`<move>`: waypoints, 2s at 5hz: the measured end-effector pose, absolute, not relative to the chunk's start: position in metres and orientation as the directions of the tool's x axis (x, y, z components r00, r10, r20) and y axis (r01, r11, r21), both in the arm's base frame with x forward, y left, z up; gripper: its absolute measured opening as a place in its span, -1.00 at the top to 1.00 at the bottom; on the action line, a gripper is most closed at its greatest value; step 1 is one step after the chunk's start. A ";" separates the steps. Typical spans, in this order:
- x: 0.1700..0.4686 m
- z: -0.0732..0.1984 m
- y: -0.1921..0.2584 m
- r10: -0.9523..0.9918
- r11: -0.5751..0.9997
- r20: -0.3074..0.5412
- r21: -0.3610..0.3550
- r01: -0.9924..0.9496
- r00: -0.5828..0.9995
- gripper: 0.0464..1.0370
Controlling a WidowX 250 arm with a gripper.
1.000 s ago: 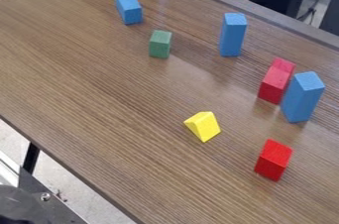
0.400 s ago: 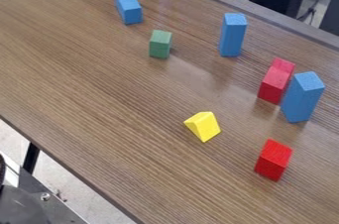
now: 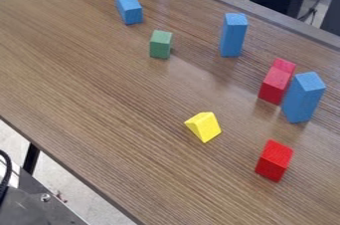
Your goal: Put the blue rectangular block in the middle of the table
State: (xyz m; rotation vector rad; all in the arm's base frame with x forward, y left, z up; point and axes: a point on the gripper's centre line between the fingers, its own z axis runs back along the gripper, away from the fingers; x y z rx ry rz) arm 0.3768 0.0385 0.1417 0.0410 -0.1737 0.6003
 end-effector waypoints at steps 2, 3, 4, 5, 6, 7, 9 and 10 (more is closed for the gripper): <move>0.395 0.120 0.020 0.543 0.835 0.146 0.007 -0.550 0.827 -0.92; 0.401 0.112 0.017 0.543 0.835 0.141 0.014 -0.550 0.828 -0.92; 0.408 0.105 0.016 0.549 0.831 0.136 0.015 -0.556 0.825 -0.92; 0.414 0.101 0.015 0.551 0.830 0.134 0.012 -0.557 0.824 -0.92; 0.419 0.106 0.014 0.558 0.826 0.150 -0.007 -0.564 0.816 -0.92; 0.421 0.094 0.012 0.559 0.826 0.126 0.007 -0.564 0.820 -0.92; 0.423 0.085 0.007 0.553 0.829 0.117 0.017 -0.559 0.825 -0.92; 0.424 0.082 0.005 0.553 0.829 0.117 0.024 -0.559 0.825 -0.92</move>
